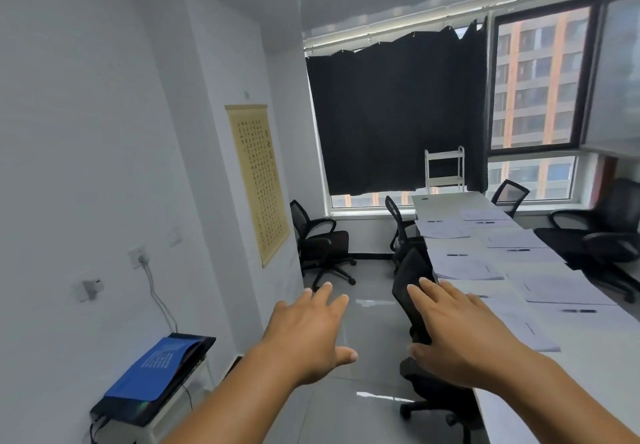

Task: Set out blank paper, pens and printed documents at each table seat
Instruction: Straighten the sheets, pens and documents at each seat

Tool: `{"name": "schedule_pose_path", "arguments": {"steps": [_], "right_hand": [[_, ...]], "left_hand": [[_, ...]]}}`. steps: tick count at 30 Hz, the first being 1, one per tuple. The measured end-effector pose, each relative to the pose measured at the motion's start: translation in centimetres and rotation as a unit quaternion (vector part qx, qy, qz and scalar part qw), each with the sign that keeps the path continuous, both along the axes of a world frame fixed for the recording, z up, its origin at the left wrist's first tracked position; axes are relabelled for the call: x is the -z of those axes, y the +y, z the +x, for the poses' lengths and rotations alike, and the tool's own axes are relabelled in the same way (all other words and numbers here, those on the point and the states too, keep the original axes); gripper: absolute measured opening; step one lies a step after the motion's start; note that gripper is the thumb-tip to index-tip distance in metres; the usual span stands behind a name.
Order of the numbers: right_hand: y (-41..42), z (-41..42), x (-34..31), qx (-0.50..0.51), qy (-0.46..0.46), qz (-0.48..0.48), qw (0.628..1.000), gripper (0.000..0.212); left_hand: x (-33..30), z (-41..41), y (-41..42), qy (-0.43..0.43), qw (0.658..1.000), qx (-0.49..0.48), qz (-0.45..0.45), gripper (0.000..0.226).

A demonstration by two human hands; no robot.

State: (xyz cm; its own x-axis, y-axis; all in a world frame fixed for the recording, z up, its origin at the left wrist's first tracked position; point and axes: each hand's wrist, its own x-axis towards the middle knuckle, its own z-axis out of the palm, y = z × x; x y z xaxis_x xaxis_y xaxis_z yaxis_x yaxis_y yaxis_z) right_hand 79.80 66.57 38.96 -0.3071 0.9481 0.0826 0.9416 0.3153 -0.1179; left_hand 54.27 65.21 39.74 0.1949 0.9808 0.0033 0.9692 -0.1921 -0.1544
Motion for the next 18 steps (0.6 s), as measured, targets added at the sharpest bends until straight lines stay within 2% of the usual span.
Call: {"name": "schedule_pose_path", "arguments": {"steps": [4,9,15,18], "right_hand": [[4.4,1.2,-0.5,0.045,-0.011,-0.011,0.999,0.086],[9.7,2.6,0.6,0.135,-0.023,-0.035,0.99,0.095],[14.6,4.4,2.9,0.259,-0.027,-0.063,0.963,0.095],[16.2,4.9,3.3,0.331,-0.015,-0.072,0.941,0.096]], "left_hand": [[0.3,1.2,7.0,-0.012,0.999,0.048,-0.015,0.099],[1.7,3.4,15.9,-0.016,0.99,0.133,-0.04,0.1],[3.0,7.2,26.3,-0.029,0.96,0.27,-0.063,0.1],[3.4,9.2,30.9,-0.025,0.935,0.344,-0.082,0.101]]}}
